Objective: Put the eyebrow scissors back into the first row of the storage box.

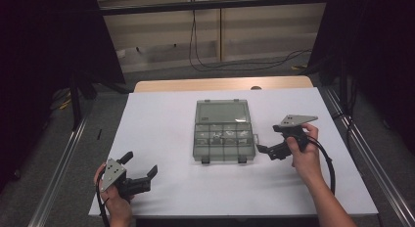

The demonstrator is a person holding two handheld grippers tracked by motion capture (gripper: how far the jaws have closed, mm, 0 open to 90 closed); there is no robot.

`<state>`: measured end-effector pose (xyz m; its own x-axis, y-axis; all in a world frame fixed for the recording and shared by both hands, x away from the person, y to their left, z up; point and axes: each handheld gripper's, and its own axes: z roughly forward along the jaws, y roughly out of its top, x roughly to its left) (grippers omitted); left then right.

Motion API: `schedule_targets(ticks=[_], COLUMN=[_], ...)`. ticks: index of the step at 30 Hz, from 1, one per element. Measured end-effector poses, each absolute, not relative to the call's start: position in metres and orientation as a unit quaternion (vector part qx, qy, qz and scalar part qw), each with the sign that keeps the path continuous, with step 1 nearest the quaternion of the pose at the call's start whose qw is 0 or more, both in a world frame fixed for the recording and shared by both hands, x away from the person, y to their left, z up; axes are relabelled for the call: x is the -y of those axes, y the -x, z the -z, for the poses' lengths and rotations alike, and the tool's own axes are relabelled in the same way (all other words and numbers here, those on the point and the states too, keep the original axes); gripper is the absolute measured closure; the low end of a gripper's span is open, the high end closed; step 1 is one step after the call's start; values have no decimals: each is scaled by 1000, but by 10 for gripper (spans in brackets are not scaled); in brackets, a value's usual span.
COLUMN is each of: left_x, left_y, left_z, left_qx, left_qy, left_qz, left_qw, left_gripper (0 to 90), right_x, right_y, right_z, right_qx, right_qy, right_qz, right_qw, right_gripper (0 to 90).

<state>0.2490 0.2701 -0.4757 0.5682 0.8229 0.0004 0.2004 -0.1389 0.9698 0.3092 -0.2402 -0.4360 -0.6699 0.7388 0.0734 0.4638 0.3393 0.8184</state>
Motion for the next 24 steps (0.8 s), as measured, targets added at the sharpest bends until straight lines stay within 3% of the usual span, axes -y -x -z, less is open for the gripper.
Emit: schedule_targets(ticks=[24], left_x=[-269], left_y=[-249], left_z=[476], left_qx=[-367], left_qy=[-699], left_qz=[-288], left_qw=[542], left_gripper=[0], right_x=[302], right_y=[-258], right_z=[456], right_qx=[-736], right_qy=[-424], right_qz=[-486], right_qw=[205], right_gripper=[0])
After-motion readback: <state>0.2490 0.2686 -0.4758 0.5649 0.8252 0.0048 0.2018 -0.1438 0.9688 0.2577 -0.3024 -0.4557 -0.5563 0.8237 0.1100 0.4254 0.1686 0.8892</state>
